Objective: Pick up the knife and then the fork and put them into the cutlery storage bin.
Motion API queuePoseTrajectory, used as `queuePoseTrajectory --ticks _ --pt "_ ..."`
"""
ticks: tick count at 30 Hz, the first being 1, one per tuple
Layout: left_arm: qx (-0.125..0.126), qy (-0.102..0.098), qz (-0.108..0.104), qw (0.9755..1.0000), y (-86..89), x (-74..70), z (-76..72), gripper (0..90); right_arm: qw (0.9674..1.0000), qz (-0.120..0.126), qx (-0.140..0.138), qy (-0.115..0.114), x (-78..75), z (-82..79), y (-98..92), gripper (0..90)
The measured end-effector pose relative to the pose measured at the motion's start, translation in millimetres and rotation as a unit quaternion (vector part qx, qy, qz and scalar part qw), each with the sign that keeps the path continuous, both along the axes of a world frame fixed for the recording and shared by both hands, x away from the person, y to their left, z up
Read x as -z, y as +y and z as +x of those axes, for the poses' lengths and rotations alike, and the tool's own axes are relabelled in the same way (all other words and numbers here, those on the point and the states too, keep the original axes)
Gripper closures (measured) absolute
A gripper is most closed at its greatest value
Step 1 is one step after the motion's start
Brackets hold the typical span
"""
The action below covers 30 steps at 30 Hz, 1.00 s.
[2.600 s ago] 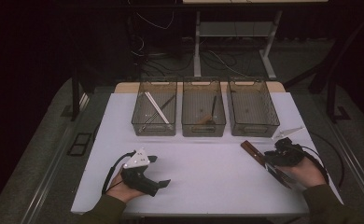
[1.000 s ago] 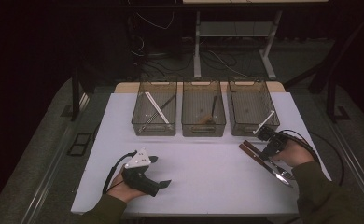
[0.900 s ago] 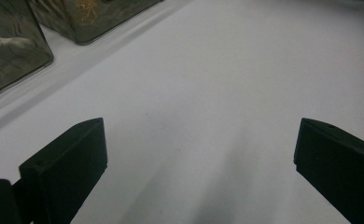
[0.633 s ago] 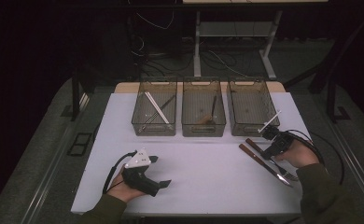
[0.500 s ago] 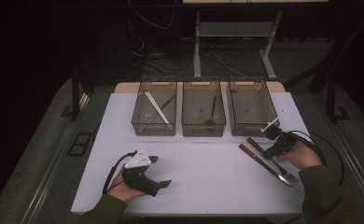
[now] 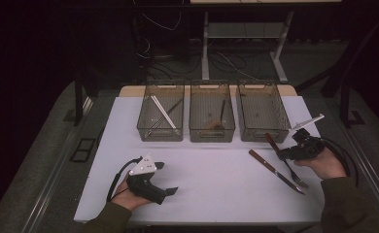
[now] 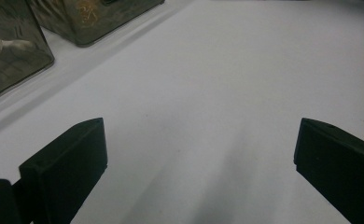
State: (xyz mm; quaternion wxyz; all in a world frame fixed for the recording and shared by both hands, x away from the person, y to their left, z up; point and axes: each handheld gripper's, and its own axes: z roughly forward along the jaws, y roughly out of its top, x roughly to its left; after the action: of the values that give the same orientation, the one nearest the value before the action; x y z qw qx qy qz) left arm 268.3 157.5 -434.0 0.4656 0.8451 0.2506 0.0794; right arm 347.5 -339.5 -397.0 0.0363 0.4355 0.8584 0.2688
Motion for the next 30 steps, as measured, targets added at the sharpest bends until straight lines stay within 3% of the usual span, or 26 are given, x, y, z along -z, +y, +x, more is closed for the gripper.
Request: queuePoseTrajectory --ticks 10,19,30 --pt "-0.002 -0.001 -0.004 1.0 0.5 -0.3 -0.1 1.4 0.9967 0.056 0.025 -0.054 -7.2 -5.6 -11.5 77.3" --pt "-0.002 -0.001 -0.004 1.0 0.6 -0.1 0.2 1.4 0.9887 0.097 0.048 -0.104 -11.3 -7.1 -18.4 77.3" --pt "-0.004 0.0 -0.005 1.0 0.5 0.1 0.4 1.4 0.9804 0.123 0.064 -0.14 -13.1 -7.7 -18.7 77.3"
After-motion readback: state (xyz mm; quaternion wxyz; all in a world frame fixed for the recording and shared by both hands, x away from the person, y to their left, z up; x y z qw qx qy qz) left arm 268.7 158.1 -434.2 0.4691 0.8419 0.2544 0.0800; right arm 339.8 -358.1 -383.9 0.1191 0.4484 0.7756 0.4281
